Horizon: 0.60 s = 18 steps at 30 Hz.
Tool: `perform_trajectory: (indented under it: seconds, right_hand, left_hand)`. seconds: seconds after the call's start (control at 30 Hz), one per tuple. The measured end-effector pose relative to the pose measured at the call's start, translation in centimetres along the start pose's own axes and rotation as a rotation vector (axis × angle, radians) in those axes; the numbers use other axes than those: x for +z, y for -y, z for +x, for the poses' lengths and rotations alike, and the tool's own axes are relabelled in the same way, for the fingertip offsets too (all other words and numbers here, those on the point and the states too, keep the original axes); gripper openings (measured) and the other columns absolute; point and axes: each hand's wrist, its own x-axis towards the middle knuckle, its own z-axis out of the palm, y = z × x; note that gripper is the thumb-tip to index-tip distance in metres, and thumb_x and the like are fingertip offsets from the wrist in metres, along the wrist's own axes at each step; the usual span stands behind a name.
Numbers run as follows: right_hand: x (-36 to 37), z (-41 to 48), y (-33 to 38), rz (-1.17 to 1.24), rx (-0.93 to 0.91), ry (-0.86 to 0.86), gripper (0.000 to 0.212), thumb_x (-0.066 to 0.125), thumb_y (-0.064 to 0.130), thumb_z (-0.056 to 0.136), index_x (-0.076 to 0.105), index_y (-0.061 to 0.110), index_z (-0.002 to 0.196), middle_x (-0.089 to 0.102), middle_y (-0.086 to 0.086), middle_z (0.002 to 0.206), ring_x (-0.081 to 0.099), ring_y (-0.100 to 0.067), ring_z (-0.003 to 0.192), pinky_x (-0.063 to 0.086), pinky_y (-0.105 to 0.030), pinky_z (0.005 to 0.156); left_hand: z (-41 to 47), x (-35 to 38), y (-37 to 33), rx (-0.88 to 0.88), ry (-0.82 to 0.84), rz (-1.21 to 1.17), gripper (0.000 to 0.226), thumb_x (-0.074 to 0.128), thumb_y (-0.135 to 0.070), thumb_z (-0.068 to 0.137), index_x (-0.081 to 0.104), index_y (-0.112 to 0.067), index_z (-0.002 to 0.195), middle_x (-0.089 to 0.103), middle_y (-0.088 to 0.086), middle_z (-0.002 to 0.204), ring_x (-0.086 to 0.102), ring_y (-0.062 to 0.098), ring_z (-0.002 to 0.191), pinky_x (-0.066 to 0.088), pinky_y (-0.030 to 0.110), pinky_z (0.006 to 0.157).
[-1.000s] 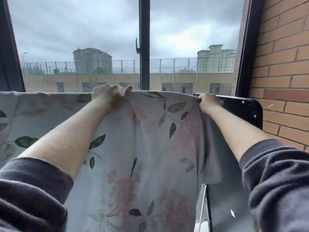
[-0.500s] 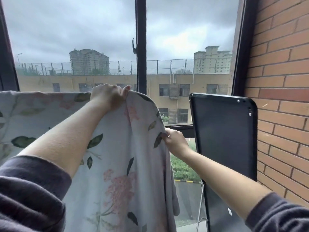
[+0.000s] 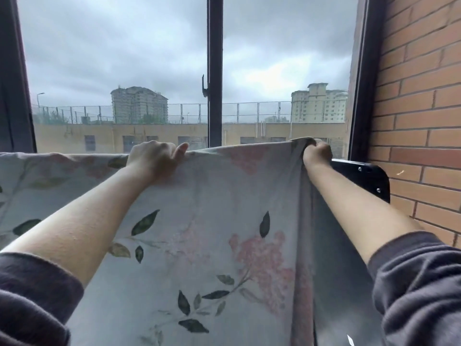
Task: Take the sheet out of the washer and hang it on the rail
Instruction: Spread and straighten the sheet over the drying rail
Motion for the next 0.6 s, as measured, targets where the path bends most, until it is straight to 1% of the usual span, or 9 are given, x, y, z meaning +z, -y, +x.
perform_trajectory:
  seconds: [0.03, 0.1, 0.2, 0.27, 0.33, 0.4, 0.43, 0.5, 0.6]
  right_hand:
    - [-0.5, 0.4, -0.3, -0.095, 0.001, 0.048, 0.030, 0.039, 0.012, 0.095, 0.066, 0.004, 0.106, 0.065, -0.019, 0.113, 0.058, -0.035, 0.108, 0.039, -0.029, 0.077]
    - [-0.8, 0.0, -2.0, -0.314, -0.029, 0.233, 0.031, 0.040, 0.014, 0.096, 0.066, 0.003, 0.107, 0.064, -0.021, 0.116, 0.058, -0.035, 0.108, 0.040, -0.030, 0.078]
    - [-0.1, -2.0, -5.9, -0.489, -0.068, 0.448, 0.027, 0.042, 0.010, 0.092, 0.068, 0.003, 0.094, 0.065, -0.024, 0.112, 0.058, -0.036, 0.105, 0.038, -0.027, 0.075]
    - [0.2, -3.9, -8.3, -0.545, -0.068, 0.518, 0.027, 0.040, 0.007, 0.090, 0.067, 0.004, 0.090, 0.066, -0.022, 0.109, 0.058, -0.036, 0.100, 0.037, -0.028, 0.073]
    - [0.3, -5.8, -10.1, -0.547, -0.061, 0.557, 0.026, 0.039, 0.006, 0.090, 0.065, 0.006, 0.087, 0.067, -0.020, 0.106, 0.056, -0.032, 0.094, 0.036, -0.028, 0.069]
    - [0.4, -7.9, -11.4, -0.496, -0.055, 0.574, 0.026, 0.039, 0.007, 0.091, 0.065, 0.004, 0.089, 0.067, -0.016, 0.099, 0.056, -0.030, 0.091, 0.036, -0.030, 0.069]
    - [0.5, -9.1, -12.0, -0.463, -0.051, 0.581, 0.025, 0.040, 0.007, 0.092, 0.065, 0.004, 0.089, 0.066, -0.014, 0.094, 0.055, -0.029, 0.090, 0.036, -0.030, 0.068]
    - [0.8, -11.6, -13.4, -0.383, -0.044, 0.585, 0.023, 0.042, 0.009, 0.093, 0.065, 0.008, 0.092, 0.062, -0.007, 0.089, 0.055, -0.026, 0.090, 0.036, -0.030, 0.070]
    - [1.2, -15.7, -15.7, -0.196, 0.087, 0.584, 0.021, 0.049, 0.019, 0.094, 0.063, 0.015, 0.109, 0.068, -0.003, 0.098, 0.061, -0.021, 0.093, 0.046, -0.031, 0.079]
  left_hand:
    - [0.0, 0.1, -0.1, -0.001, -0.001, 0.016, 0.071, 0.008, -0.059, 0.094, 0.063, -0.016, 0.107, 0.065, 0.017, 0.107, 0.060, 0.032, 0.102, 0.035, 0.035, 0.070]
    - [0.0, 0.4, -0.6, -0.010, -0.014, 0.045, 0.069, 0.010, -0.058, 0.095, 0.065, -0.018, 0.108, 0.066, 0.016, 0.104, 0.061, 0.031, 0.099, 0.035, 0.033, 0.068]
    - [-0.6, 0.8, -1.8, -0.043, -0.111, 0.052, 0.063, 0.014, -0.053, 0.098, 0.065, -0.017, 0.105, 0.068, 0.015, 0.097, 0.063, 0.031, 0.090, 0.036, 0.033, 0.067]
    - [-1.5, 1.5, -2.8, -0.070, -0.217, 0.019, 0.053, 0.022, -0.047, 0.099, 0.061, -0.011, 0.100, 0.066, 0.016, 0.097, 0.060, 0.032, 0.089, 0.040, 0.039, 0.077]
    - [-2.9, 2.9, -3.6, -0.064, -0.286, -0.027, 0.041, 0.033, -0.041, 0.097, 0.054, -0.009, 0.111, 0.059, 0.017, 0.112, 0.053, 0.034, 0.104, 0.033, 0.049, 0.095]
    - [-5.1, 4.6, -4.3, -0.026, -0.342, -0.026, 0.051, 0.040, -0.038, 0.092, 0.042, -0.007, 0.133, 0.045, 0.017, 0.137, 0.038, 0.036, 0.129, 0.016, 0.058, 0.110]
    - [-6.5, 5.6, -4.8, -0.016, -0.362, -0.029, 0.059, 0.039, -0.036, 0.090, 0.034, -0.007, 0.141, 0.036, 0.017, 0.146, 0.028, 0.036, 0.138, 0.009, 0.059, 0.111]
    - [-10.1, 7.8, -5.9, -0.009, -0.337, -0.059, 0.063, 0.036, -0.031, 0.088, 0.027, -0.008, 0.146, 0.024, 0.016, 0.154, 0.020, 0.035, 0.143, 0.009, 0.060, 0.111]
    - [-16.2, 12.0, -7.7, -0.023, -0.168, -0.148, 0.064, 0.038, -0.028, 0.085, 0.030, -0.009, 0.146, 0.022, 0.014, 0.155, 0.021, 0.033, 0.143, 0.017, 0.062, 0.110]
